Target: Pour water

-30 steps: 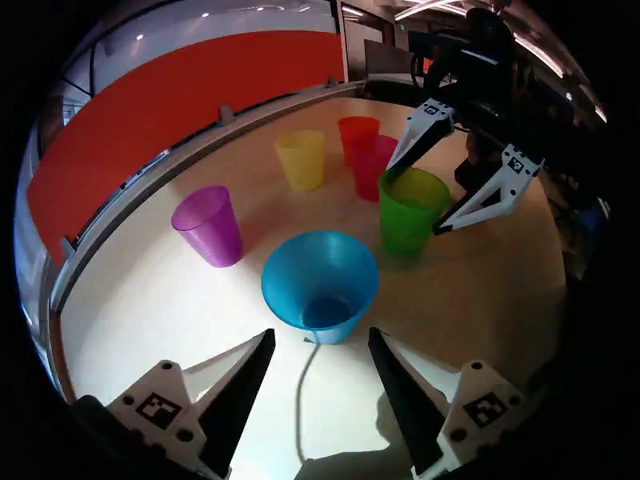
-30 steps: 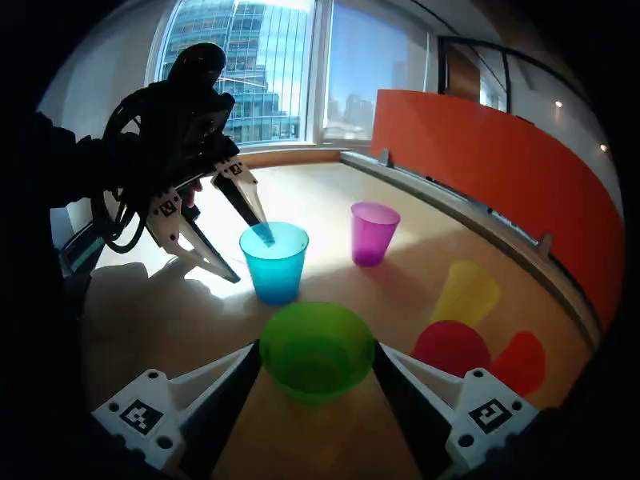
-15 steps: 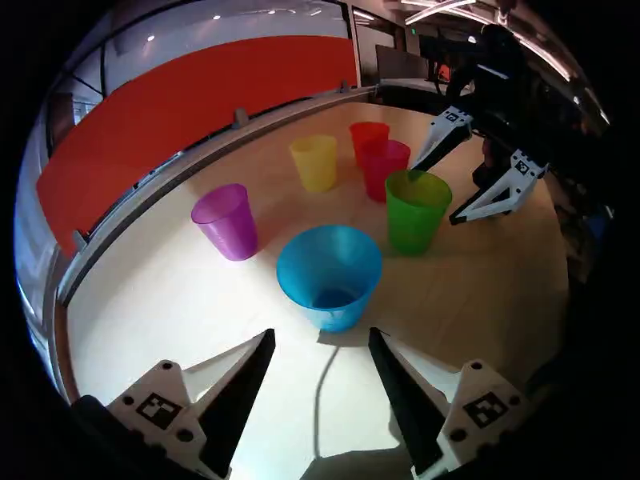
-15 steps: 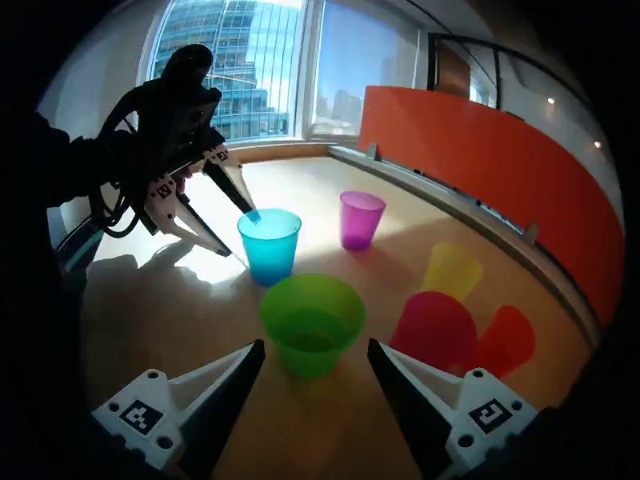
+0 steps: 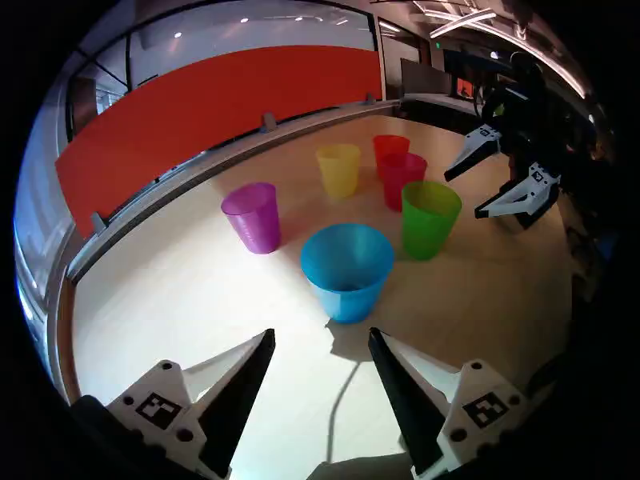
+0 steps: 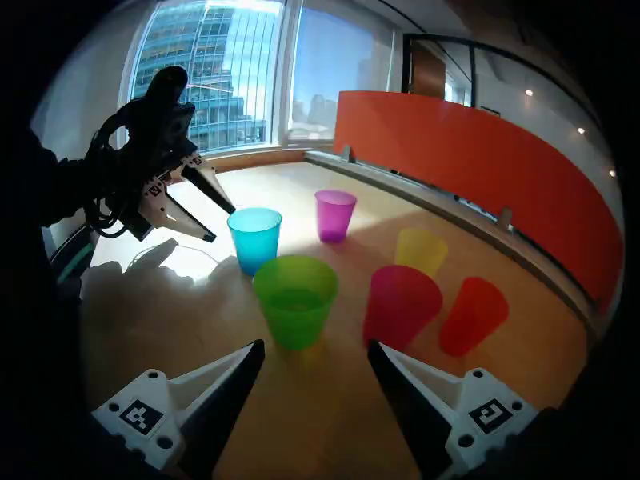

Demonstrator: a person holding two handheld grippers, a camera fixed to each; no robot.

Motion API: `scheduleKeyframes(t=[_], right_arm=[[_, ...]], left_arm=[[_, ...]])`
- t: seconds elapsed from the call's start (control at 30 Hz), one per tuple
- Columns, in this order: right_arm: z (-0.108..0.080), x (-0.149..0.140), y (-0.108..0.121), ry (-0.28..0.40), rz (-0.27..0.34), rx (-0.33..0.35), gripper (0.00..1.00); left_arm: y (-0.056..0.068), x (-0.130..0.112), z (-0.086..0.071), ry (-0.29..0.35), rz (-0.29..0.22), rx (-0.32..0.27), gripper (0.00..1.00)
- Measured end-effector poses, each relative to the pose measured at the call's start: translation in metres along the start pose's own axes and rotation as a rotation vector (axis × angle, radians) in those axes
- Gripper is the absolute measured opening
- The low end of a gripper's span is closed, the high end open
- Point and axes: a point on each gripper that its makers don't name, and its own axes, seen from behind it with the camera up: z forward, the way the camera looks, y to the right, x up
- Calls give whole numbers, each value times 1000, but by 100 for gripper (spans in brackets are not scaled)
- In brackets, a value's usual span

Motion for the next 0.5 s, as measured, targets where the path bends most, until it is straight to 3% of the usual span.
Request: scheduleKeyframes(t=[0.5], right_arm=[[-42, 3, 27, 86, 109, -165, 100]], left_arm=[[-11, 7, -26, 99, -107, 125, 86]])
